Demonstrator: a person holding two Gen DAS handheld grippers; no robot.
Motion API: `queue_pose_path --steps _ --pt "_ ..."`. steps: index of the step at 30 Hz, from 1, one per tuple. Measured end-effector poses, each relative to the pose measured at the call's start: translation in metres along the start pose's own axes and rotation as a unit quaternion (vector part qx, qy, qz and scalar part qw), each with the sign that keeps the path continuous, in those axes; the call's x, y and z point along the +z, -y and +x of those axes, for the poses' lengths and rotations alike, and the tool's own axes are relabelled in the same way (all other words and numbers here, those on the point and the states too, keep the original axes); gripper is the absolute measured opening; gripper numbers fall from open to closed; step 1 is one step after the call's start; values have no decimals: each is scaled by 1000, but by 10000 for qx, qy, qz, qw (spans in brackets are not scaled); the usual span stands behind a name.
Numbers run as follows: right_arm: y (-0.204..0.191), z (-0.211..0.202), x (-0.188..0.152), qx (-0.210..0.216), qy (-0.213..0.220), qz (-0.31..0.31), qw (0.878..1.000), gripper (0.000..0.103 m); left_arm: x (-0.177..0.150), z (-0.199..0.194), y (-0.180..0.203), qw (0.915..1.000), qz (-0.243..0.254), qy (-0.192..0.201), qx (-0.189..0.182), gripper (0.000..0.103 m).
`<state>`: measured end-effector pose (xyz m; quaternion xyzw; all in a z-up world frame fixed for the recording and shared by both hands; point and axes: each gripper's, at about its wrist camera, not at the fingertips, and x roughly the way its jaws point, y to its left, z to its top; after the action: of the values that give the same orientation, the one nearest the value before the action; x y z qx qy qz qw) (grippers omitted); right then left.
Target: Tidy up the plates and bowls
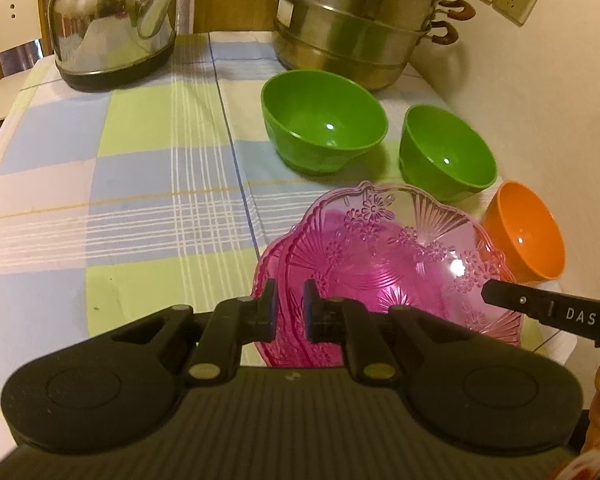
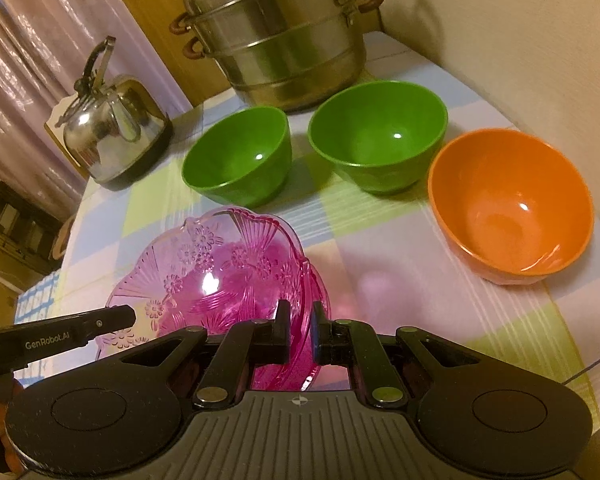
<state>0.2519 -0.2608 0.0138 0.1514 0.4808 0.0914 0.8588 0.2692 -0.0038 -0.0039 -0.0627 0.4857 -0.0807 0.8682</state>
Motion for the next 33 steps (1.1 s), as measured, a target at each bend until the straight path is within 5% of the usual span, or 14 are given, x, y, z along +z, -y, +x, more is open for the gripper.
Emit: queue_pose_path --steps 33 --pt "6 40 -4 -52 -223 -57 9997 10 -2 39 -9 9996 185 -169 108 12"
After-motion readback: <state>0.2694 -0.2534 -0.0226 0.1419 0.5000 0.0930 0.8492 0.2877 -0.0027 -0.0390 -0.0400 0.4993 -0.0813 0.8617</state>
